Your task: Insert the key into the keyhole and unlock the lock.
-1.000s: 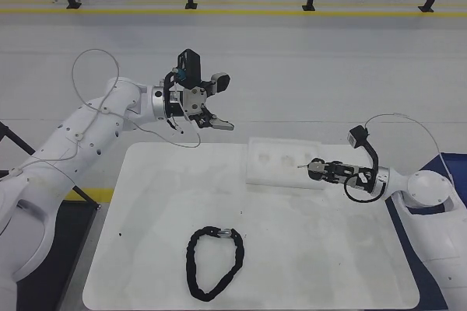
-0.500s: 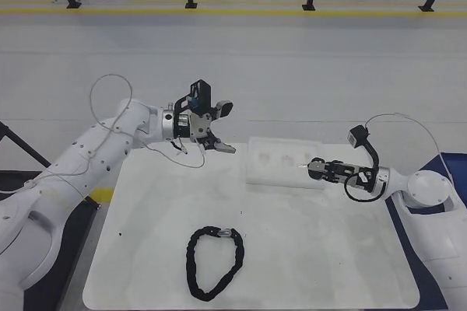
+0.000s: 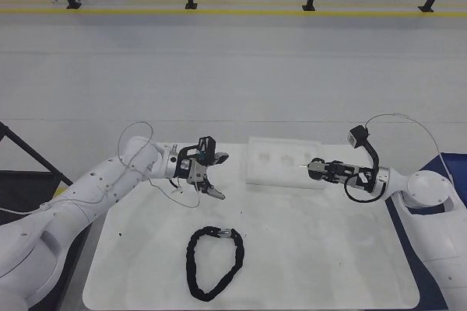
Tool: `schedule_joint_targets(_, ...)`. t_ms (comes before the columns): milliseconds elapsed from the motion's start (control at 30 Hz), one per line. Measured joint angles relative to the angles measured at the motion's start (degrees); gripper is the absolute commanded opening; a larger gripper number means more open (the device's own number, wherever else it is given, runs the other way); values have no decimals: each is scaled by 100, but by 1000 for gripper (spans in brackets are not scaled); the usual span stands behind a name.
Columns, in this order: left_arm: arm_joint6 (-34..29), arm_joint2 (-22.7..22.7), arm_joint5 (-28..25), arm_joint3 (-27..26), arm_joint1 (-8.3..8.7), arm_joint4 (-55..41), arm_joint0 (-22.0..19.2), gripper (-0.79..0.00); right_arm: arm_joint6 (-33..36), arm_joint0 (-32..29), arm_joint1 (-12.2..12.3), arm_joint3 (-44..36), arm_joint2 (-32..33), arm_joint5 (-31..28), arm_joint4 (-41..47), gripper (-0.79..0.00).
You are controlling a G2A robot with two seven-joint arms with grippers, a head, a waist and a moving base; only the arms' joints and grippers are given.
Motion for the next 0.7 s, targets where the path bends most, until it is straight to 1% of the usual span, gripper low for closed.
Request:
schedule_joint_targets(100,-141,-1,0,-68,-11,589,94,0,0,0,0,0,0,0,0,-785)
schedule_joint_targets(267,-256,-1,0,-149,-42,1025,259,0,0,0,0,0,0,0,0,-785)
schedule_joint_targets(700,-272,-1,0,-153,-41,1043,257,0,0,0,0,0,0,0,0,-785)
